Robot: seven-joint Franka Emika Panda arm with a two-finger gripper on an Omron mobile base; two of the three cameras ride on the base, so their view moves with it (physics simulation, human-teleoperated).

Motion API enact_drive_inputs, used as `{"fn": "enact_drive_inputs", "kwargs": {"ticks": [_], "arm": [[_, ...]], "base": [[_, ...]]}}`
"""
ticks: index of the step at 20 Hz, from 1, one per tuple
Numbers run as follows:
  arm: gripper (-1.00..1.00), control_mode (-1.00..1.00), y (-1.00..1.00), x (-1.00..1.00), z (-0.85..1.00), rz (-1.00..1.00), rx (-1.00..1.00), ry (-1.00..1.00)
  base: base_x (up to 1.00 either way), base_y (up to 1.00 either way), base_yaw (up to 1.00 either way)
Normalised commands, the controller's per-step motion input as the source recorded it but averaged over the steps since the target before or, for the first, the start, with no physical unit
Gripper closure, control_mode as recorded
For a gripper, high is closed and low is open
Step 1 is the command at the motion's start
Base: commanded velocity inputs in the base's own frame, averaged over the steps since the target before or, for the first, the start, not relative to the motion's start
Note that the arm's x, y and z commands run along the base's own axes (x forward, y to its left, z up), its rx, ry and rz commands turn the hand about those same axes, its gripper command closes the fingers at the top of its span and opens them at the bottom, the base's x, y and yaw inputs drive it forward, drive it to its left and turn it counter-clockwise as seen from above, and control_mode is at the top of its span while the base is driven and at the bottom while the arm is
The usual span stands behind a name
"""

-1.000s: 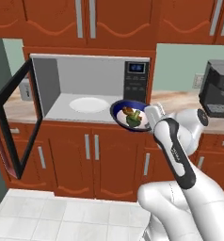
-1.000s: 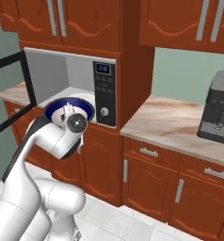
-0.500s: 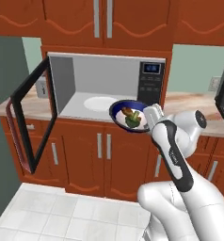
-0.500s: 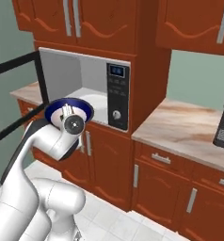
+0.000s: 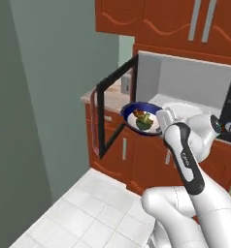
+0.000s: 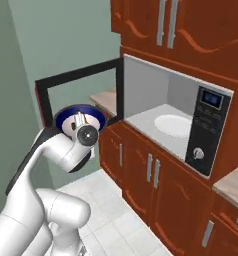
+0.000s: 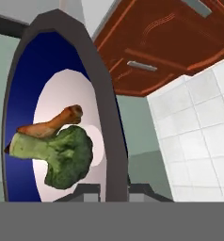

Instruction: The microwave is finished heating the chicken drumstick and broccoli. Take the bowl containing the food and place it on the dining counter.

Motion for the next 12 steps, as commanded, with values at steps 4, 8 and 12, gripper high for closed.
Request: {"fn": "enact_drive_inputs", "kwargs": {"ticks": [4, 8, 12], "arm": [[1.0, 1.0, 0.0, 0.0, 0.0, 0.0, 0.0, 0.0], [1.0, 1.0, 0.0, 0.0, 0.0, 0.0, 0.0, 0.0], [1.0, 1.0, 0.0, 0.0, 0.0, 0.0, 0.0, 0.0]], "base": [[-0.24, -0.06, 1.0], [-0.52, -0.11, 1.0], [-0.62, -0.19, 1.0]]}}
